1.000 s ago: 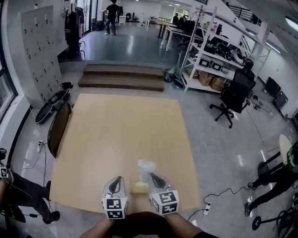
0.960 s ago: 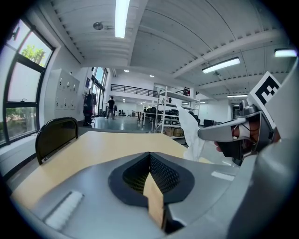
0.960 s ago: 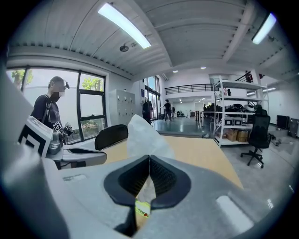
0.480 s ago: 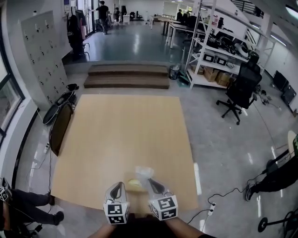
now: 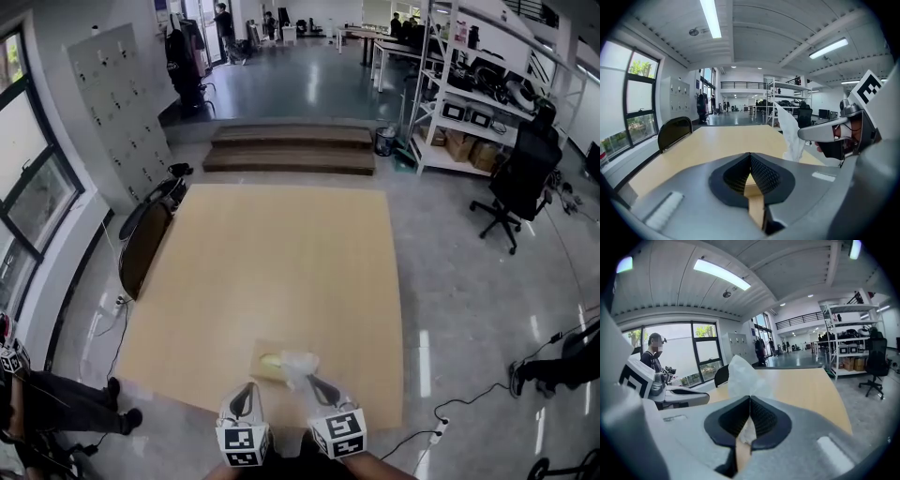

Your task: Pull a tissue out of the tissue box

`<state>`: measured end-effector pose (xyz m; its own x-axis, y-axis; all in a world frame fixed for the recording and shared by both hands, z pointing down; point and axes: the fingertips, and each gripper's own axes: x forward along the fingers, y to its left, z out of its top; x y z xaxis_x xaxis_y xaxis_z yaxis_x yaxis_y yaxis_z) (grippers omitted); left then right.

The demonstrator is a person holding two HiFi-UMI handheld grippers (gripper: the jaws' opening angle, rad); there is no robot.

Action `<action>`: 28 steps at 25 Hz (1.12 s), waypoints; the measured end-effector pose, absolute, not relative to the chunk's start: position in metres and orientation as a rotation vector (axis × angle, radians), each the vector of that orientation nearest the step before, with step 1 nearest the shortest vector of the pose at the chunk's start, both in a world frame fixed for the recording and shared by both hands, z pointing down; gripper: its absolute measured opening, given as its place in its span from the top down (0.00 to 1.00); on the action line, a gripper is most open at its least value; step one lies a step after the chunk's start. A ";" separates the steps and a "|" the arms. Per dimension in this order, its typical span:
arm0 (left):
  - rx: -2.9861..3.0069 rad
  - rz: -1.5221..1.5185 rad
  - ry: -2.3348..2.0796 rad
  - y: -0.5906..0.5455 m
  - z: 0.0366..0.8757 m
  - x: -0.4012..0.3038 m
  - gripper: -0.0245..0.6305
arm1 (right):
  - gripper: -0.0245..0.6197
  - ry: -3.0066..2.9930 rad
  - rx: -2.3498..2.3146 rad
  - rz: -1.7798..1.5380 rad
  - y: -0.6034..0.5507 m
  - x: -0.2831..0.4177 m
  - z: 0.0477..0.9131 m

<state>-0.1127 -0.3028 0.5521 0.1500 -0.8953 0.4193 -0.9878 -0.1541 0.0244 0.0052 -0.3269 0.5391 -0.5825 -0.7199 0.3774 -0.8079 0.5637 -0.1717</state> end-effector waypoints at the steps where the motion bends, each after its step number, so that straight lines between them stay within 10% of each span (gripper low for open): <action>1: 2.129 0.448 -1.827 -0.301 0.551 -0.111 0.93 | 0.97 -2.539 1.258 0.480 -0.324 0.007 0.539; 28: 2.223 0.327 -1.838 -0.084 0.557 -0.138 0.93 | 0.97 -2.478 1.335 0.347 -0.110 -0.012 0.525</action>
